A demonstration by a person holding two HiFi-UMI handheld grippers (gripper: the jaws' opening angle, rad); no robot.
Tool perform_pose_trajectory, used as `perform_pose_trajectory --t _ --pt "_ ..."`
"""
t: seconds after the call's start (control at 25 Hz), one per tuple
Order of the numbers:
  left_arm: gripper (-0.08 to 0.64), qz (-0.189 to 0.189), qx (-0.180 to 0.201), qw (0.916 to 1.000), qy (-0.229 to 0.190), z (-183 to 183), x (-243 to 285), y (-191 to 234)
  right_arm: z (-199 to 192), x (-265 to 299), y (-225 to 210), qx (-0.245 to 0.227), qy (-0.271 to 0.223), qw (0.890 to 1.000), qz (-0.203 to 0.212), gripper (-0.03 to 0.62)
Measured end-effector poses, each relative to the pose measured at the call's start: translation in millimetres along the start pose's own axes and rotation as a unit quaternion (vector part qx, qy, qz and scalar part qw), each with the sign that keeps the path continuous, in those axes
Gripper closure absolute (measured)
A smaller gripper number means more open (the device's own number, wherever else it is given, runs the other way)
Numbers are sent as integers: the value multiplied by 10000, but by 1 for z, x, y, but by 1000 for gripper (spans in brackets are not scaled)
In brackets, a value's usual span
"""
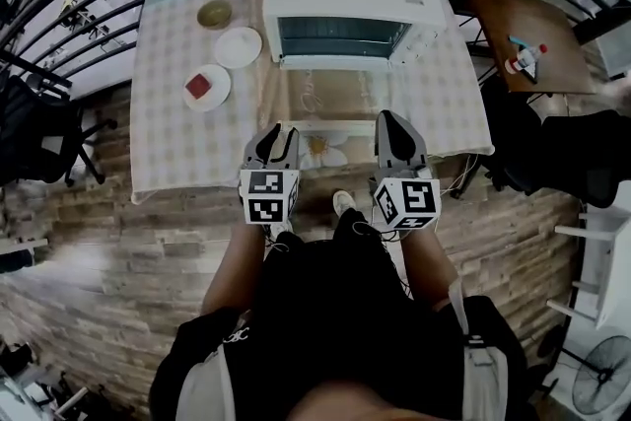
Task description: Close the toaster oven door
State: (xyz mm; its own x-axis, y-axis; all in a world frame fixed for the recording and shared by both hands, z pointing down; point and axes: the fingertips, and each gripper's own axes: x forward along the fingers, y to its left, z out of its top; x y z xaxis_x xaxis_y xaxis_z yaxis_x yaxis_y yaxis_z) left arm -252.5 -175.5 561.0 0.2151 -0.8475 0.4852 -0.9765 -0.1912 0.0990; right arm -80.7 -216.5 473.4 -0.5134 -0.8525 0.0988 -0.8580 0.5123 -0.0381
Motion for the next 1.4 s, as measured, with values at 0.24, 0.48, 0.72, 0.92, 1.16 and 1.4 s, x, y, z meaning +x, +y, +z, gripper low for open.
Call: perform_pose_trajectory --t 0.24,0.48,0.72,0.92,1.16,1.4 --pt "405 -119 -139 9974 701 -65 28 6 -21 -9 -8 147 217 9996 -84 589" --pt "405 -164 -118 9941 1068 -106 45 4 -24 -20 -21 173 282 9990 -304 589" --pt "406 -58 -256 9935 1109 -129 69 12 -24 -34 -40 117 288 9982 -503 589" --pt "405 -78 -277 9958 867 -141 85 29 -24 -51 -53 29 323 9967 -748 589" --pt "405 -260 -958 9917 822 -152 96 32 -26 -68 -66 56 427 9936 -1048 589" --pt "405 -310 -951 9929 637 -145 102 26 -22 -76 -69 25 422 9924 -1153 589"
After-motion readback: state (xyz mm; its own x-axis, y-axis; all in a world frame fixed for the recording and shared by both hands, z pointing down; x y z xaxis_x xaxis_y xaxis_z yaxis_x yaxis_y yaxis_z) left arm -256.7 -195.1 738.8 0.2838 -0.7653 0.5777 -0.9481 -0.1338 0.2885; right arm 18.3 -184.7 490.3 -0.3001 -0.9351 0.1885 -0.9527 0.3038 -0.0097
